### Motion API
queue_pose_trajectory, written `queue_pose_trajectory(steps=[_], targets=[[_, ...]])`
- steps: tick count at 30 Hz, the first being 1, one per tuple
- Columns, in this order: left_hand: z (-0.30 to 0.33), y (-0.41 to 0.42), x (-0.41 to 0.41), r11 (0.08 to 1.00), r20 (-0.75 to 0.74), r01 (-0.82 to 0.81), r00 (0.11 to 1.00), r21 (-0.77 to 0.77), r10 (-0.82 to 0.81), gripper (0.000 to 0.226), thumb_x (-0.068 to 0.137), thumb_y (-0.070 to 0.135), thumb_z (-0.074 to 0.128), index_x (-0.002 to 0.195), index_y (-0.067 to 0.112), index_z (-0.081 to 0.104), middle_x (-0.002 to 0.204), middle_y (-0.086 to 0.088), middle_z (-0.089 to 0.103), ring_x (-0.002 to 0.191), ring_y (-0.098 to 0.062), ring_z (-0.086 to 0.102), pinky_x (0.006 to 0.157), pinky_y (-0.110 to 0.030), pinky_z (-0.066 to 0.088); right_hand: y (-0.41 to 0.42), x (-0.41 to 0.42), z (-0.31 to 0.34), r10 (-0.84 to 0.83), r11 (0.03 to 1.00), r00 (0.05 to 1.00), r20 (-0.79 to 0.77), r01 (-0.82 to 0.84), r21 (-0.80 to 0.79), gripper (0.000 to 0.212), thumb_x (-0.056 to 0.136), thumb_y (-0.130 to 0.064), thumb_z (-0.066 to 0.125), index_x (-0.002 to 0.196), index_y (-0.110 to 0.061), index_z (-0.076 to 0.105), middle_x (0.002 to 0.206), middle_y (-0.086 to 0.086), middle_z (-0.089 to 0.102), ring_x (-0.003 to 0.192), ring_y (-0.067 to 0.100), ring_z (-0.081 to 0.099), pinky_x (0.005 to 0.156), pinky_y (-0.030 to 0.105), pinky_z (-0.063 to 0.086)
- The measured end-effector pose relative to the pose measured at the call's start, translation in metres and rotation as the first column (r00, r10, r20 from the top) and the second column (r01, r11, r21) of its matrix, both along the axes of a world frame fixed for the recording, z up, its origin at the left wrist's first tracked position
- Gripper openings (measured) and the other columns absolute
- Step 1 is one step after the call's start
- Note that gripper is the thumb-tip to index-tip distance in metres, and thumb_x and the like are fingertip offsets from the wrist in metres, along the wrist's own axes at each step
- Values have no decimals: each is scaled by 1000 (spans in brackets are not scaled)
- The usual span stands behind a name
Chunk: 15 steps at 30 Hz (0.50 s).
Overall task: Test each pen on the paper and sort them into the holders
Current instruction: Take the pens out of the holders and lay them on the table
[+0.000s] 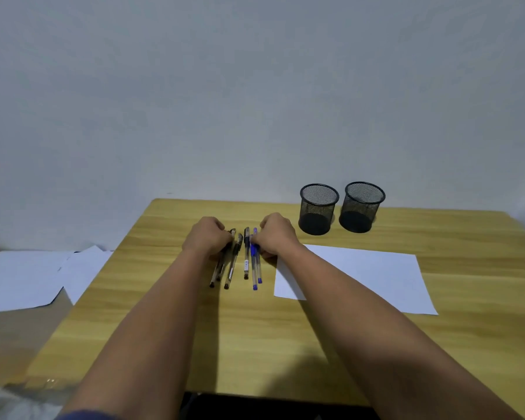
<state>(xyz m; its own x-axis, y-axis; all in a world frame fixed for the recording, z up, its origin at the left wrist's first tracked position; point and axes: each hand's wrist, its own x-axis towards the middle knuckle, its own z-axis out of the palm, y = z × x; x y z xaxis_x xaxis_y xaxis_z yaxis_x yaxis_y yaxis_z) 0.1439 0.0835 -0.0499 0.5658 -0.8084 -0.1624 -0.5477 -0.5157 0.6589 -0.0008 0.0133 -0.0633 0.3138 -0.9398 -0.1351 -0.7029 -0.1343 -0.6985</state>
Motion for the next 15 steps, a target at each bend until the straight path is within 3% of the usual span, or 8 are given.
queue_pose_trajectory(steps=[6, 9, 12, 15], targets=[[-6, 7, 8, 1000, 89, -1, 996, -6, 1, 25, 89, 26, 72, 112, 19, 65, 97, -3, 66, 93, -24, 68, 91, -46, 57, 5, 0, 2, 39, 997, 996, -76, -44, -70, 20, 91, -13, 75, 109, -5, 71, 101, 14, 75, 84, 37, 77, 81, 49, 67], [-8, 11, 10, 1000, 131, 6, 991, -13, -4, 25, 90, 31, 71, 112, 20, 65, 102, -3, 68, 94, -25, 67, 90, -45, 57, 7, -1, 6, 48, 993, 990, -130, -62, -103, 19, 92, -14, 74, 110, -8, 71, 104, 11, 72, 92, 33, 73, 80, 39, 64], [-9, 14, 11, 1000, 143, 19, 990, 0, -18, 26, 86, 34, 75, 107, 23, 66, 102, -2, 69, 94, -25, 67, 89, -45, 57, 8, -3, 14, 70, 990, 980, -189, -91, -107, 10, 90, -16, 72, 96, -11, 67, 94, 9, 71, 86, 31, 71, 64, 34, 55], [-10, 16, 11, 1000, 158, 31, 987, 5, -32, 28, 83, 33, 77, 107, 24, 67, 104, -2, 69, 96, -25, 67, 89, -44, 57, 11, -3, 17, 89, 990, 968, -234, -111, -84, 19, 87, -18, 72, 79, -14, 56, 80, 7, 65, 73, 29, 66, 54, 30, 45]])
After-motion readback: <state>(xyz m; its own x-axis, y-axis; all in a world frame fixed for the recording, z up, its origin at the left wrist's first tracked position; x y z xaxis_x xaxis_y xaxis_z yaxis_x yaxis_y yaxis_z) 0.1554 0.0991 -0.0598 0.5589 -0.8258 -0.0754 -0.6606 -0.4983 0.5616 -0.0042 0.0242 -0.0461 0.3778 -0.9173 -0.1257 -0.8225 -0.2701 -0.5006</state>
